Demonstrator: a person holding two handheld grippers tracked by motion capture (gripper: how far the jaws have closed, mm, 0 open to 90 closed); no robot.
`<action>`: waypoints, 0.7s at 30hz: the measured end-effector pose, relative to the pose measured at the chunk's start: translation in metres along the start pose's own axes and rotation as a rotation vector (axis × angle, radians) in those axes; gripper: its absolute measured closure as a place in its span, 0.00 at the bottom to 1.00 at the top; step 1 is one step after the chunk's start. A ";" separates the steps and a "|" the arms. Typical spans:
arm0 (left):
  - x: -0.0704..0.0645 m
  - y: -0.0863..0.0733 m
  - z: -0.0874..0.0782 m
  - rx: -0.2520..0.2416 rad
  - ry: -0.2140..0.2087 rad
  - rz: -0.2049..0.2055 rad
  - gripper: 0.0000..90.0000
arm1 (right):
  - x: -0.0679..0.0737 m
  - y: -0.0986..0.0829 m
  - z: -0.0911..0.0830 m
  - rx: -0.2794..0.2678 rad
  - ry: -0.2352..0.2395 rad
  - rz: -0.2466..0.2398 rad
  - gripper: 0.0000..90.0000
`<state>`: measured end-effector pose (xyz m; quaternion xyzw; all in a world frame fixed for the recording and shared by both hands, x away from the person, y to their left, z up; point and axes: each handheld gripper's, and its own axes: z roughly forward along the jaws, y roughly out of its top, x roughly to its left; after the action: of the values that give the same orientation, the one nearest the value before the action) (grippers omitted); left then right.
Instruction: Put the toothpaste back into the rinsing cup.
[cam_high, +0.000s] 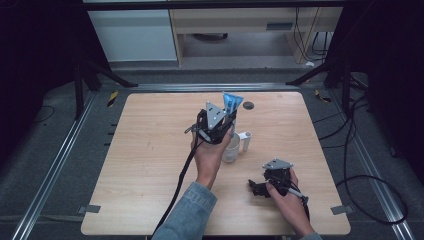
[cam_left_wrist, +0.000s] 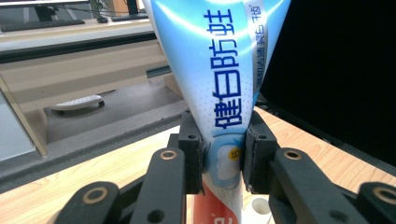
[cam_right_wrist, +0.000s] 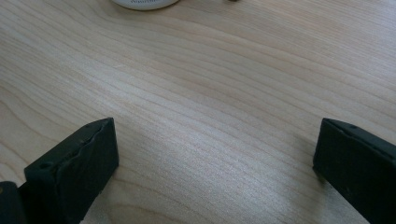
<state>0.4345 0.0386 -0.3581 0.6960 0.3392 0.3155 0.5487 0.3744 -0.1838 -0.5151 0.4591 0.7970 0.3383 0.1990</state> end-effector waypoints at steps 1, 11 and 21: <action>0.000 0.000 0.000 0.000 0.000 0.000 0.81 | 0.000 0.000 0.000 0.000 0.000 0.000 0.00; -0.001 -0.011 0.006 0.015 -0.009 0.003 0.81 | 0.000 0.000 0.000 -0.001 0.003 -0.001 0.00; 0.001 -0.024 0.011 0.038 -0.009 0.010 0.80 | 0.000 0.000 0.000 -0.001 0.004 0.001 0.00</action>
<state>0.4411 0.0367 -0.3834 0.7093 0.3391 0.3087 0.5354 0.3743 -0.1838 -0.5150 0.4589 0.7969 0.3397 0.1975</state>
